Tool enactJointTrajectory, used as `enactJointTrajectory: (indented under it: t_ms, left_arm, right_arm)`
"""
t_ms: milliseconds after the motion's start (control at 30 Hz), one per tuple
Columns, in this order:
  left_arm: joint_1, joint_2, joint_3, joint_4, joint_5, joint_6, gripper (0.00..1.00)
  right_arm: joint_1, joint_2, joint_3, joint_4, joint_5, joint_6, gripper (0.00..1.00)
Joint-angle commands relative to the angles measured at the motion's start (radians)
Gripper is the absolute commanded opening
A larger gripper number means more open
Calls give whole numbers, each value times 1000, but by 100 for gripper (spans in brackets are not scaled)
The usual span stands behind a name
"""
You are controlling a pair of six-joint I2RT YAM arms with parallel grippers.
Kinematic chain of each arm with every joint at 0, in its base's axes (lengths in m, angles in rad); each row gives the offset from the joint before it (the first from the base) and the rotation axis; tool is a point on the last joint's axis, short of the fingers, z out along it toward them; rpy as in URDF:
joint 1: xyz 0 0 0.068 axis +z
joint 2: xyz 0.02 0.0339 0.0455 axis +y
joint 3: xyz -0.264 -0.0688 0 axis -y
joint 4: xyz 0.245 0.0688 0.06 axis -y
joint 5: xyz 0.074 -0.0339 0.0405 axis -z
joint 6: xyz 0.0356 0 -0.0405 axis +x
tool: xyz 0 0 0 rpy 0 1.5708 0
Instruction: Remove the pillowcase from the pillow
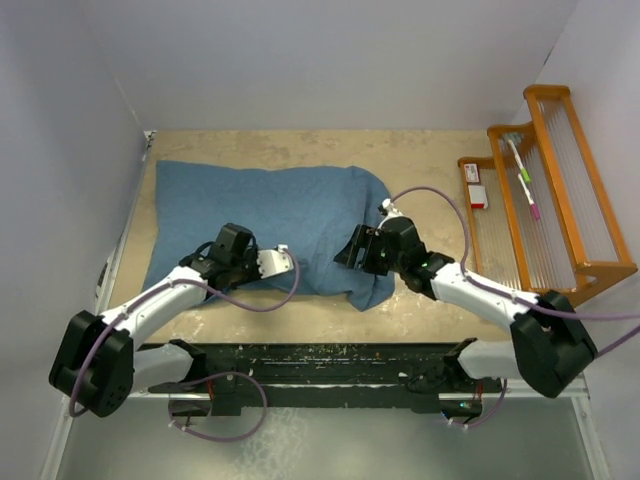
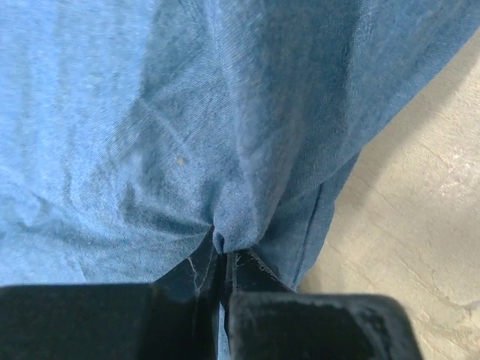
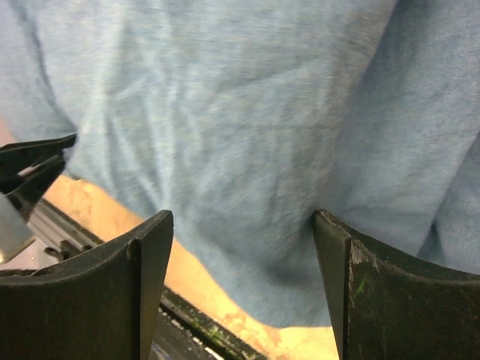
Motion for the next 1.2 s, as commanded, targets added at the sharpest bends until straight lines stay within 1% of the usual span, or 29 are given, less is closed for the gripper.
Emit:
enactJointTrajectory:
  t_ms: [0,100,233,300,367,467,567,633,700,767,800,833,900,967,1033,1100,1167]
  left_arm:
    - [-4,-116,159,-73,-20,-6,0]
    - [-4,-194,406,-240,27,0,0]
    - [-4,-171,737,-422,22,3,0]
    - [-4,-145,848,-486,2,0,0]
    - [-4,-134,907,-514,-7,-5,0]
    - [-4,-132,913,-524,-31,-11,0]
    - [-4,-135,893,-522,-57,-19,0]
    - [-4,-134,879,-512,-72,-17,0]
    - [-4,-125,874,-505,-98,-7,0]
    - [-5,-118,868,-492,-121,5,0]
    - [-4,-117,864,-484,-129,9,0]
    - [-4,-114,864,-480,-133,14,0]
    - [-4,-111,872,-483,-135,13,0]
    - [-4,-109,880,-496,-134,9,0]
    - [-4,-109,885,-516,-130,11,0]
    - [-4,-118,885,-541,-127,15,0]
    - [-4,-128,881,-566,-124,24,0]
  right_arm:
    - [5,-130,102,-82,3,4,79]
    - [-6,-200,149,-159,41,-33,82]
    - [-34,-268,197,-250,57,-80,84]
    - [-47,-299,195,-277,53,-82,85]
    - [-51,-327,180,-287,45,-82,85]
    - [-51,-365,136,-269,3,-97,86]
    - [-47,-437,78,-233,29,-199,86]
    - [-46,-517,9,-185,25,-262,87]
    - [-44,-627,-75,-121,-1,-311,90]
    - [-43,-729,-155,-51,-51,-346,94]
    - [-42,-770,-187,-28,-68,-358,99]
    - [-41,-783,-209,-13,-78,-375,100]
    - [-38,-756,-226,7,-79,-399,100]
    - [-34,-684,-220,59,-87,-403,100]
    - [-16,-601,-190,101,-31,-420,100]
    - [-4,-518,-157,152,-18,-447,100]
    - [4,-442,-102,162,14,-490,100]
